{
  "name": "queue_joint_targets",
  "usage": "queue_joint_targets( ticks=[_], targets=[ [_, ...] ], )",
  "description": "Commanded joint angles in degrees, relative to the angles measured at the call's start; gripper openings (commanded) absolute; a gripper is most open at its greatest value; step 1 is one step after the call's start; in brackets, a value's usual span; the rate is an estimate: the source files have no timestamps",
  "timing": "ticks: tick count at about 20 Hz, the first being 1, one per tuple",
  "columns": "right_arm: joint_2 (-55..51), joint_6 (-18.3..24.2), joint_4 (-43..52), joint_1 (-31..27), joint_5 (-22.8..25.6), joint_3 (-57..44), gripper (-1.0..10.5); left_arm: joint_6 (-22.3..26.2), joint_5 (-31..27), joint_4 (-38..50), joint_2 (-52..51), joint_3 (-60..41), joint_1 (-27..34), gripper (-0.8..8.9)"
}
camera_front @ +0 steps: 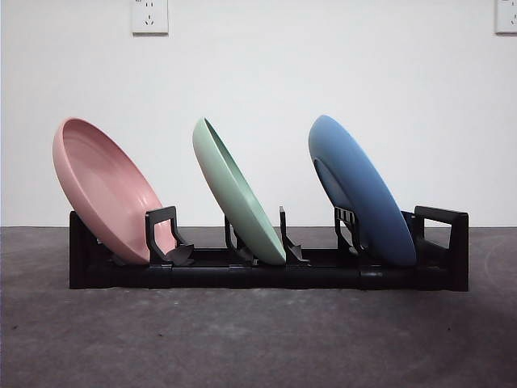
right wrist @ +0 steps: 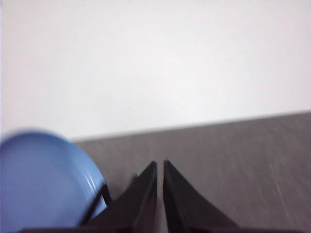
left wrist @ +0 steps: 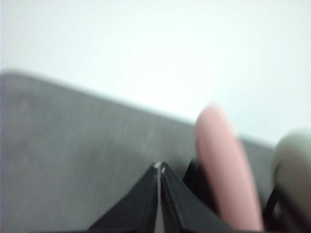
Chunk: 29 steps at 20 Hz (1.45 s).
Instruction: Place the plate
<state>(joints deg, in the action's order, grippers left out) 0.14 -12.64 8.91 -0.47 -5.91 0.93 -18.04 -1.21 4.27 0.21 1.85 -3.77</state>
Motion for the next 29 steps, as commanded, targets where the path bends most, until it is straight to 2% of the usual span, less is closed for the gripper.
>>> queue_joint_targets(
  ticks=[1, 4, 6, 10, 15, 22, 25, 29],
  targets=[
    [0.1, -5.4, 5.1, 0.0, -0.1, -0.2, 0.2, -3.9, 0.2, 6.4, 0.0, -0.7, 0.0, 0.07],
    [0.1, -7.0, 8.1, 0.0, -0.1, 0.1, 0.2, -7.6, 0.2, 7.1, 0.0, 1.2, 0.0, 0.07],
    [0.1, -8.9, 6.9, 0.0, -0.1, 1.1, 0.2, -7.6, 0.2, 3.7, 0.3, 3.3, 0.0, 0.08],
    [1.8, -11.1, -3.5, 0.0, -0.5, 6.8, 0.1, -5.7, 0.2, -10.3, 3.3, 11.6, 0.0, 0.08],
    [6.5, -11.3, -14.8, 0.0, -6.0, 15.8, 0.2, -3.0, 1.2, -24.9, 9.8, 22.6, 0.0, 0.09],
    [16.9, -7.2, -29.5, 0.0, -15.5, 28.2, 0.2, 5.6, 5.7, -42.4, 21.5, 37.1, 0.0, 0.10],
    [22.1, -3.3, -38.1, 0.0, -19.1, 33.2, 0.1, 9.7, 7.5, -48.9, 26.6, 42.2, 0.0, 0.10],
    [28.2, 3.3, -48.4, 1.8, -19.5, 39.3, 0.1, 13.8, 12.0, -56.1, 33.5, 47.6, 0.0, 0.10]
  ],
)
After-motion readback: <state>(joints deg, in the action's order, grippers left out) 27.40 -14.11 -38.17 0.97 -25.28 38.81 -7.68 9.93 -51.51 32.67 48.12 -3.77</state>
